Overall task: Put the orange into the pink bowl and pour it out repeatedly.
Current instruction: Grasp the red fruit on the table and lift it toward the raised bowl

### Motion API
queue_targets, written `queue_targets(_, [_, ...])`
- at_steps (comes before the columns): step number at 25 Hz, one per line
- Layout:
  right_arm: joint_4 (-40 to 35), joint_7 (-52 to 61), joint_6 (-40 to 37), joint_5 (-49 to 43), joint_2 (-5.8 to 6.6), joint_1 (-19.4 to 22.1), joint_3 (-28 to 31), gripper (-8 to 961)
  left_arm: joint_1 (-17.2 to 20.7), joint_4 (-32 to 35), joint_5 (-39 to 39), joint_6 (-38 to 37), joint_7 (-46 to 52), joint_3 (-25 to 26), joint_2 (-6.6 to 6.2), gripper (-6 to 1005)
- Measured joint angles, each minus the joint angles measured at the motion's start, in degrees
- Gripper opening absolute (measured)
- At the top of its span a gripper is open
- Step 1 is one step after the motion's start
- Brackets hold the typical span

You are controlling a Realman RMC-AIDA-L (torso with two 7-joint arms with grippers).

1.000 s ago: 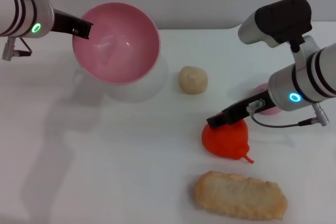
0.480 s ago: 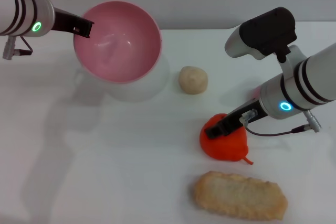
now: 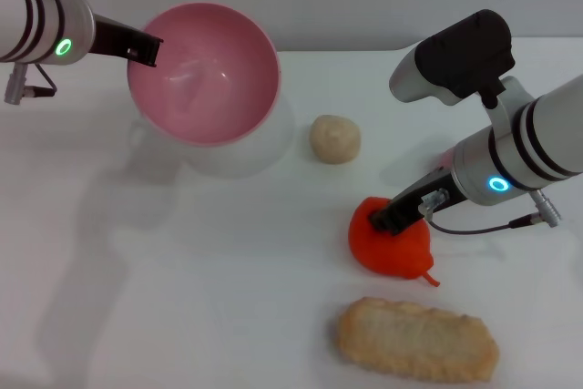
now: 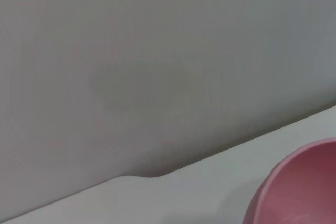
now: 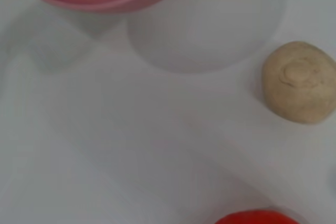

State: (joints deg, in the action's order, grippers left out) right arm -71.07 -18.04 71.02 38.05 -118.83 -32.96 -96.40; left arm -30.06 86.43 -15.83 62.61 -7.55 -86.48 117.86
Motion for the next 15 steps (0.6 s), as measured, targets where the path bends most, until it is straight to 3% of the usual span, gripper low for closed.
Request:
queue_targets(5, [-0.1, -1.1, 0.0, 0.1, 0.00, 0.4, 0.0, 197, 0.0, -0.1, 0.0, -0.1, 0.0, 0.0, 0.00, 43])
queue_targets(9, [-1.8, -1.3, 0.0, 0.3, -0.02, 1.0, 0.2, 102, 0.0, -0.1, 0.0, -0.1, 0.0, 0.0, 0.00, 43])
queue_targets(15, [-13.9, -0.9, 2.9, 0.4, 0.07, 3.8, 2.0, 53, 0.0, -0.3, -0.1, -0.1, 0.0, -0.1, 0.03, 43])
